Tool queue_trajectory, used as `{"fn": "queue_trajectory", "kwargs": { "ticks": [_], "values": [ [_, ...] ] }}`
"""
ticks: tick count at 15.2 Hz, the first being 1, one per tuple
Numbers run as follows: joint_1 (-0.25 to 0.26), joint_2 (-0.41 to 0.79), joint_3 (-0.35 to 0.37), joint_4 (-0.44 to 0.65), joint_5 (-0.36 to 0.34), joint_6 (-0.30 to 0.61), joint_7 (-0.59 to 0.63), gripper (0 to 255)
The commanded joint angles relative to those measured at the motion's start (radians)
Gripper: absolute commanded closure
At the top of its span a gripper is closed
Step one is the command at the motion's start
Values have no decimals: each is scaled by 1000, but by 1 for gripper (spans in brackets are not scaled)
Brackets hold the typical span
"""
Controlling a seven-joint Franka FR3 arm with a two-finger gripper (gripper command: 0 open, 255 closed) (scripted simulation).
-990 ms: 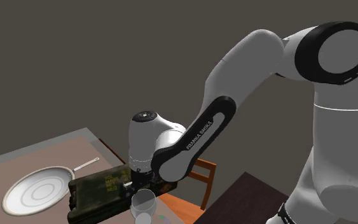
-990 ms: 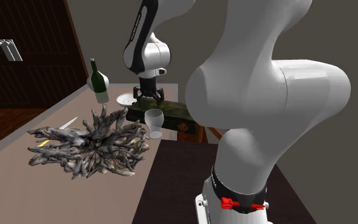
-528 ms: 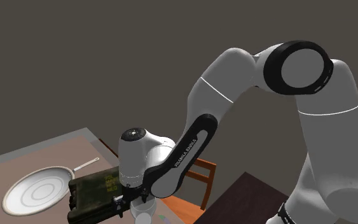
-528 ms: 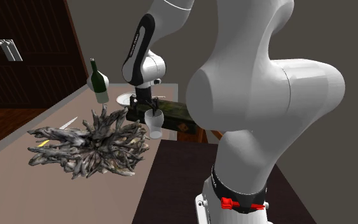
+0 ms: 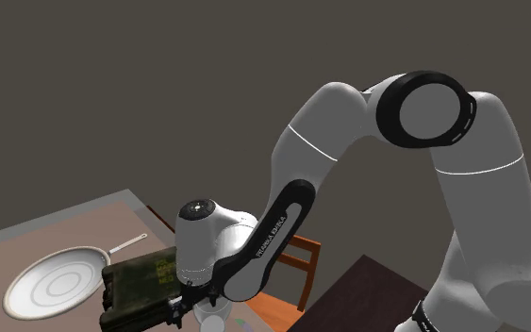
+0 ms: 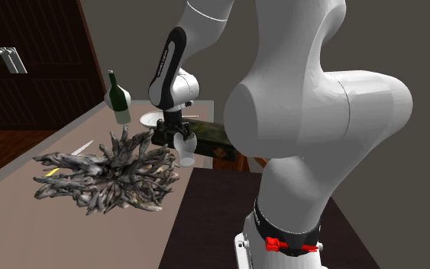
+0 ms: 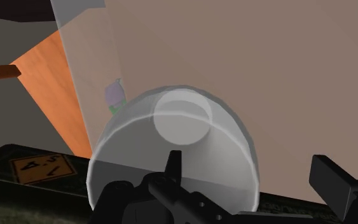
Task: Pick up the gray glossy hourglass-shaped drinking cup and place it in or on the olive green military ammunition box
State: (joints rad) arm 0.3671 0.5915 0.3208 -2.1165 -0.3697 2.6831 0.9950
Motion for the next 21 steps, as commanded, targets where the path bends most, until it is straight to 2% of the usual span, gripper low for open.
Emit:
{"fn": "queue_trajectory", "kwargs": {
  "ticks": [1, 3, 4, 13, 21],
  "values": [
    [0, 0, 0, 0, 0, 0, 0, 0],
    [0, 0, 0, 0, 0, 0, 0, 0],
    [0, 0, 0, 0, 0, 0, 0, 255],
    [0, 0, 0, 0, 0, 0, 0, 255],
    [-40, -96, 52, -24, 52, -72, -36, 255]
  ]
}}
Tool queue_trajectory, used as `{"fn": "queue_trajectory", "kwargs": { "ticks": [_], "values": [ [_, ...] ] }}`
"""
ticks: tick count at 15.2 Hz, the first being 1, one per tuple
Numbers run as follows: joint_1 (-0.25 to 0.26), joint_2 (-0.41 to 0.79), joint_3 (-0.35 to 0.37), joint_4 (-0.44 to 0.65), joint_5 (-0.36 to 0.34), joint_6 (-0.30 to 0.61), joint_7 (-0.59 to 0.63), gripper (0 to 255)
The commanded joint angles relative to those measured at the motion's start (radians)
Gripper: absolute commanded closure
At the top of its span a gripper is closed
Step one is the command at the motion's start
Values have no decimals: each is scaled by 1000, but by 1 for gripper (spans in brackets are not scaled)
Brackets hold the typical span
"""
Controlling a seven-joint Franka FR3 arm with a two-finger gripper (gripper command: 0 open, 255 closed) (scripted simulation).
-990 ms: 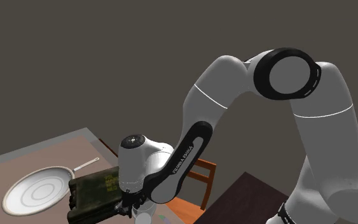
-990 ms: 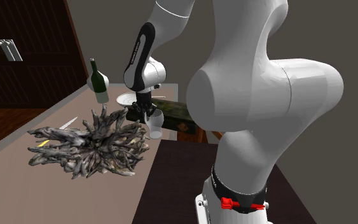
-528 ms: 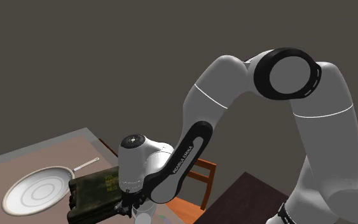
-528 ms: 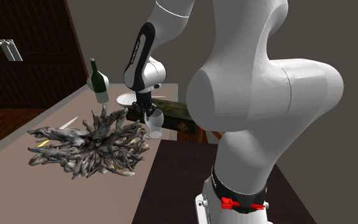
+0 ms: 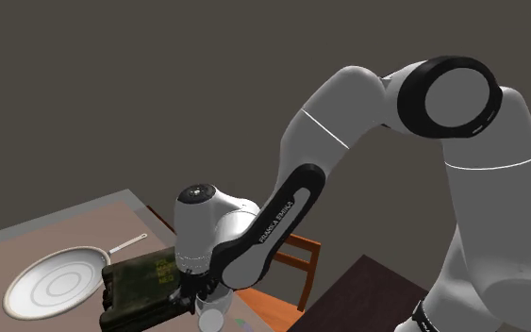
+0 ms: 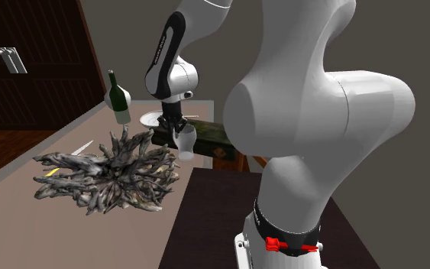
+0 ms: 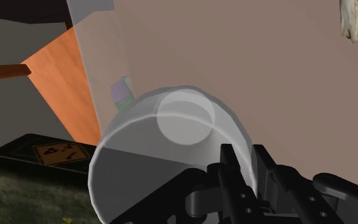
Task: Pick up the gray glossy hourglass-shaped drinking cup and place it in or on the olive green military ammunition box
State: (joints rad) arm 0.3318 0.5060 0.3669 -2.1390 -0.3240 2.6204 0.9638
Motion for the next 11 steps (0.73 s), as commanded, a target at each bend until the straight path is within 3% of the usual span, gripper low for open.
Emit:
{"fn": "queue_trajectory", "kwargs": {
  "ticks": [1, 11],
  "values": [
    [-10, -22, 12, -4, 14, -18, -10, 255],
    [-52, -136, 69, -12, 90, -117, -61, 255]
  ]
}}
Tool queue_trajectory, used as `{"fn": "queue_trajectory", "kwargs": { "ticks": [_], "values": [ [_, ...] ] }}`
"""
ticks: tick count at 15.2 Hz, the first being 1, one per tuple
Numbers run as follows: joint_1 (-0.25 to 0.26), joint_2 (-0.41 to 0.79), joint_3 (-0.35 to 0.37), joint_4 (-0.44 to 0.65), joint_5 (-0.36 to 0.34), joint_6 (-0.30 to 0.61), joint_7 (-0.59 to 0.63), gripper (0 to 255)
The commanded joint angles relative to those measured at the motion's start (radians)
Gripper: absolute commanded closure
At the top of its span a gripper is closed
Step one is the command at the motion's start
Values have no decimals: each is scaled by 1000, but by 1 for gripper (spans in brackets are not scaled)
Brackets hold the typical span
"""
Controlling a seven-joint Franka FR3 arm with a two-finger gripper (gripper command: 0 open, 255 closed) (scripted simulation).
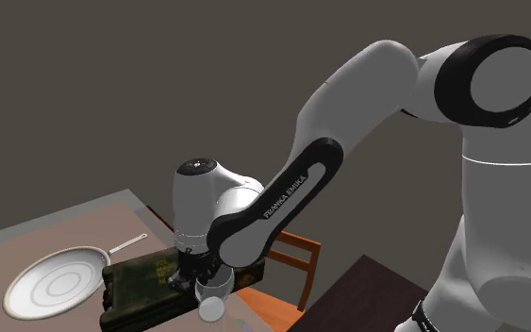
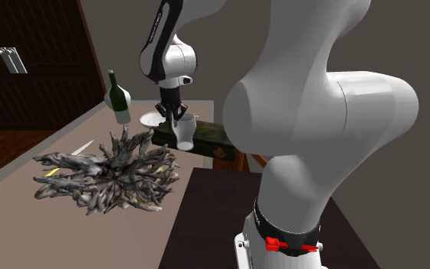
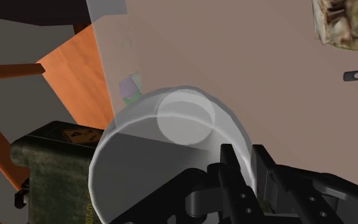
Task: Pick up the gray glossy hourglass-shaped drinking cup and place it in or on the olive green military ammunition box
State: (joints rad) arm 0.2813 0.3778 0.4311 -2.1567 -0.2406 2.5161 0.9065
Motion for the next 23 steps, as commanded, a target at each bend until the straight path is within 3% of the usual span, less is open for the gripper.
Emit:
{"fn": "queue_trajectory", "kwargs": {
  "ticks": [1, 14, 23],
  "values": [
    [-6, -19, 10, 6, 15, -24, -9, 255],
    [-40, -145, 55, 31, 108, -161, -71, 255],
    [-64, 61, -9, 409, 49, -347, -170, 255]
  ]
}}
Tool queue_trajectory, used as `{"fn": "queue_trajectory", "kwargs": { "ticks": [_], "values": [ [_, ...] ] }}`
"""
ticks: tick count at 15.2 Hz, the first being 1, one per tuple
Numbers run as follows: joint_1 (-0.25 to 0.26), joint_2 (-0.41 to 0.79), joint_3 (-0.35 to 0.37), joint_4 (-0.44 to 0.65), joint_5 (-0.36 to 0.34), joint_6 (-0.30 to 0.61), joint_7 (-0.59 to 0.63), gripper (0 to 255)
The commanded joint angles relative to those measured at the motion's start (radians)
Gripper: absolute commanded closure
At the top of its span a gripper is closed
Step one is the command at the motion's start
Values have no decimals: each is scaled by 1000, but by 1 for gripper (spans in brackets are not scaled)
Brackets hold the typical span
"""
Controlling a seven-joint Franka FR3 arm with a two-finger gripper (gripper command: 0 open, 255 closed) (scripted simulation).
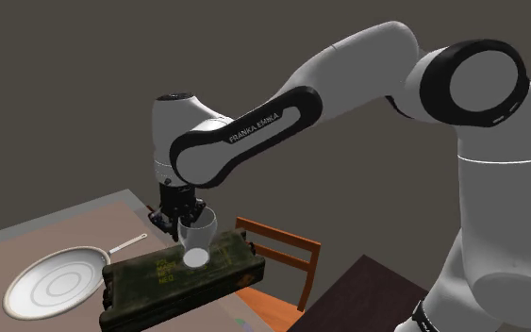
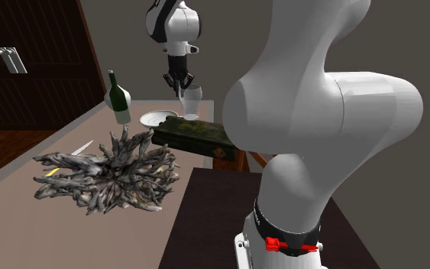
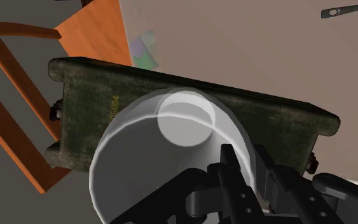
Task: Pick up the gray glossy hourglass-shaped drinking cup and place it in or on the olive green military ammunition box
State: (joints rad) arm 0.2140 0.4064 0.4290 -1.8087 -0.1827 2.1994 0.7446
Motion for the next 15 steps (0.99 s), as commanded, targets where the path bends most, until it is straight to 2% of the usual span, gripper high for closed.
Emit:
{"fn": "queue_trajectory", "kwargs": {
  "ticks": [1, 5, 15],
  "values": [
    [4, 59, -13, 112, -14, -55, -18, 255],
    [12, 168, -36, 316, -34, -152, -59, 255],
    [19, 226, -52, 268, -58, -50, -45, 255]
  ]
}}
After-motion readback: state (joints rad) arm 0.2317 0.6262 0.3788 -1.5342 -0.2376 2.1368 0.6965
